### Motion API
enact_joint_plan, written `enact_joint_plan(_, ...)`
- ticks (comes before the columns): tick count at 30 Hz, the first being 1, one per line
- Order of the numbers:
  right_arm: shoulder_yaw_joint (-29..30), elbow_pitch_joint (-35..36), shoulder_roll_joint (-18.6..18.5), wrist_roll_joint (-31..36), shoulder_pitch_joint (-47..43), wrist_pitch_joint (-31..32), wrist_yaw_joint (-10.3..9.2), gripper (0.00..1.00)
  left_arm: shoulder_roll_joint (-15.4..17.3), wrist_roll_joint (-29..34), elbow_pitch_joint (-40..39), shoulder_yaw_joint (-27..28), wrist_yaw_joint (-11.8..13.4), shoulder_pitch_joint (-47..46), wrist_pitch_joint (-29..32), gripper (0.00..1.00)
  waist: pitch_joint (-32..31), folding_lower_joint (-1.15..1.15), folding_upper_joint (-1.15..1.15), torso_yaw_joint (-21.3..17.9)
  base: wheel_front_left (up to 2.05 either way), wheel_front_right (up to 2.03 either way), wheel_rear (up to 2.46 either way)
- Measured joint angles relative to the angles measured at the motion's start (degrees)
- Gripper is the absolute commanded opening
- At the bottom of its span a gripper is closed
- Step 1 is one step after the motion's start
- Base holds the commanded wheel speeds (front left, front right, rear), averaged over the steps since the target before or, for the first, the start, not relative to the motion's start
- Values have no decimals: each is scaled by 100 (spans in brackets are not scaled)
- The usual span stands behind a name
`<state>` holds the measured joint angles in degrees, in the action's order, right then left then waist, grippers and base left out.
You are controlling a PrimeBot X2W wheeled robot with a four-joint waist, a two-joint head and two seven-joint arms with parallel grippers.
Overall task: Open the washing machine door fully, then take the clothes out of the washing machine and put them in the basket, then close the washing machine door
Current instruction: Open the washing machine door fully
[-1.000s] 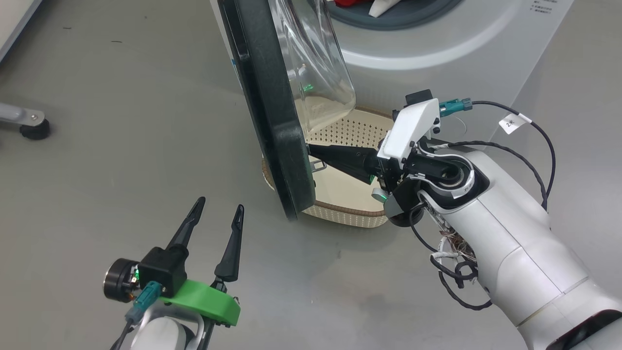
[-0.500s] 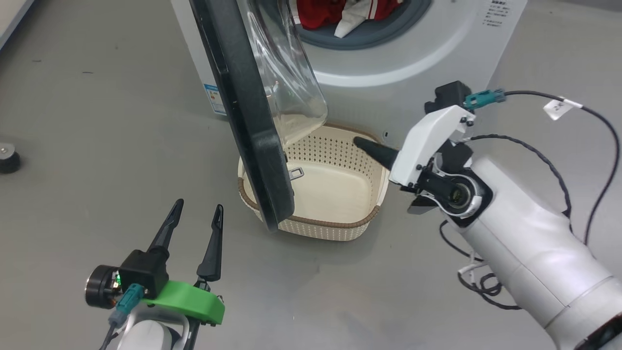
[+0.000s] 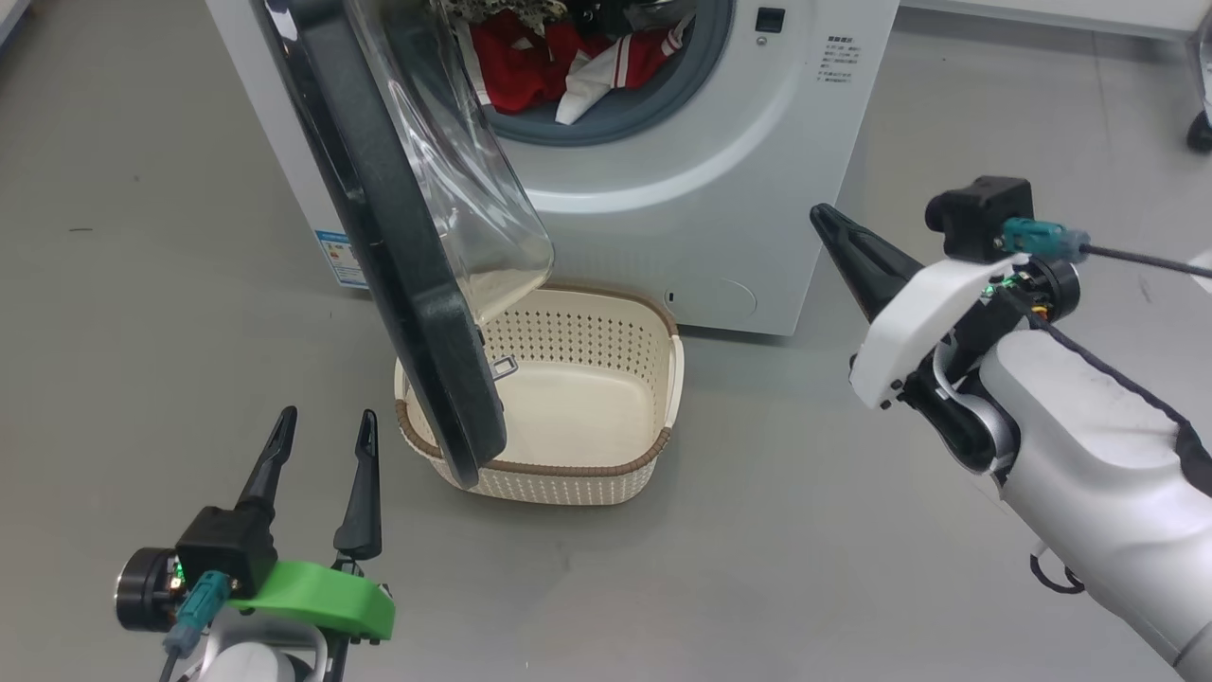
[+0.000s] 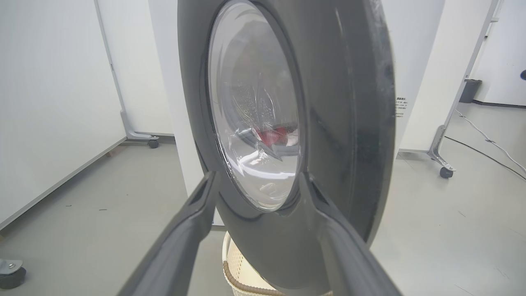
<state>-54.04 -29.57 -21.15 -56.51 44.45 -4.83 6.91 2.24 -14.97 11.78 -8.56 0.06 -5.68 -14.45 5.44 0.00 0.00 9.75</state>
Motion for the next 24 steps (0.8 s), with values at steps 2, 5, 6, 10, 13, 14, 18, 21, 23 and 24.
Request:
enact_joint_plan(2, 4, 1, -109, 167, -151, -339, -133, 0, 2, 0, -1, 35, 0, 7, 0, 100, -50, 0, 0, -70, 0, 0, 0)
enact_joint_plan(5, 23, 3, -259, 431, -405, -795, -399, 0, 1, 0, -5, 81, 0, 26, 0, 100, -128, 0, 0, -144, 0, 0, 0)
enact_joint_plan(6, 37, 23, -278, 443, -488, -896, -480, 0, 2, 0, -25, 108, 0, 60, 0, 100, -148, 0, 0, -168, 0, 0, 0)
enact_joint_plan(10, 272, 104, -313, 541, -955, -1111, -959, 0, 2, 4, -27, 138, -1, 187, 0, 100, -225, 0, 0, -245, 0, 0, 0)
enact_joint_plan(13, 527, 180, -327, 539, -1253, -1067, -1204, 0, 2, 4, -31, 214, -1, 211, 0, 100, -273, 0, 0, -268, 0, 0, 0)
enact_joint_plan(14, 601, 234, -331, 538, -1351, -1060, -1271, 0, 4, 5, -33, 233, -1, 232, 0, 100, -286, 0, 0, -278, 0, 0, 0)
enact_joint_plan(18, 1098, 555, -282, 583, -1744, -1004, -1330, 0, 4, 8, -34, 309, -1, 288, 0, 100, -341, 0, 0, -314, 0, 0, 0)
enact_joint_plan(21, 1569, 882, -248, 767, -1933, -1004, -1370, 0, 4, 8, -44, 338, -1, 343, 0, 100, -382, 0, 0, -347, 0, 0, 0)
enact_joint_plan(23, 1705, 962, -248, 844, -2017, -1004, -1370, 0, 4, 8, -47, 345, -2, 370, 1, 100, -389, 0, 0, -356, 0, 0, 0)
enact_joint_plan(24, 1846, 1036, -237, 872, -2122, -1003, -1370, 0, 4, 8, -52, 353, -3, 390, 0, 100, -394, 0, 0, -363, 0, 0, 0)
